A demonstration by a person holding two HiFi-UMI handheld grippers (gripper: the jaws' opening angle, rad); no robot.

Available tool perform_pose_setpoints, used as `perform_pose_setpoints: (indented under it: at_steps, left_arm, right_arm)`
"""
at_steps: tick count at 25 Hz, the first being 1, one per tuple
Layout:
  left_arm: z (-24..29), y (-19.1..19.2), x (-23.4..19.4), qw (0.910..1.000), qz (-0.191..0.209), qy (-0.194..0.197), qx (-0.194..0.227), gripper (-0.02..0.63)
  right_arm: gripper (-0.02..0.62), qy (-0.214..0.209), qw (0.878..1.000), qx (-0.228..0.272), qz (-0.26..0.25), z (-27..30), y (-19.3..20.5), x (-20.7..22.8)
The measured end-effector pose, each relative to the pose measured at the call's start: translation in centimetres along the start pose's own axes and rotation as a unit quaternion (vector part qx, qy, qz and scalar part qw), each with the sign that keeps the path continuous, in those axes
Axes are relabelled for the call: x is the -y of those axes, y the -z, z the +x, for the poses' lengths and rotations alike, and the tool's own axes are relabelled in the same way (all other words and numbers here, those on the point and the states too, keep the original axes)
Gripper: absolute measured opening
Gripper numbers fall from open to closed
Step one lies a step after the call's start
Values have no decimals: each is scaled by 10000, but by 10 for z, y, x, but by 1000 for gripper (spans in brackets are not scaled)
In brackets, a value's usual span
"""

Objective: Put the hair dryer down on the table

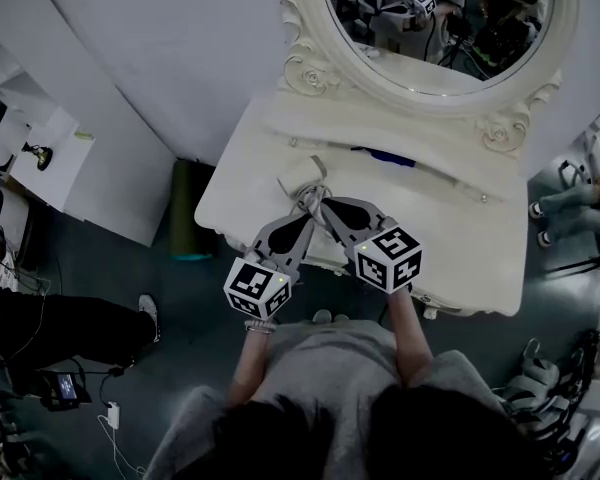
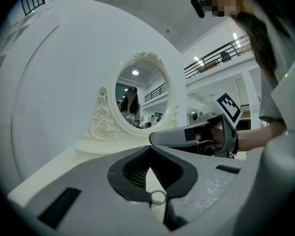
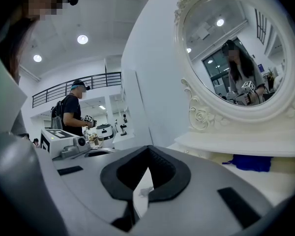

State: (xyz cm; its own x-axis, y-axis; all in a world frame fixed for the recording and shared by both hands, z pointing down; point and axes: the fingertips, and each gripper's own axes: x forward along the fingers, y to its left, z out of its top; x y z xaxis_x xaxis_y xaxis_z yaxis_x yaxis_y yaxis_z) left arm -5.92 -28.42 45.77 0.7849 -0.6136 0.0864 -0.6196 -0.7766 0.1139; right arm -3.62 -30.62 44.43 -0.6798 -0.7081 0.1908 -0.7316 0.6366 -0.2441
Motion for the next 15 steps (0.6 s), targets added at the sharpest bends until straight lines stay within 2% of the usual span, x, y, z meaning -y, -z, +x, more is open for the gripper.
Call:
perform_pose_setpoints:
  at_steps: [15]
  left_arm:
    - [15, -1, -4, 9999, 22, 130, -35, 5]
  right_arm:
    - [0, 18, 9999, 10, -113, 2, 1, 13]
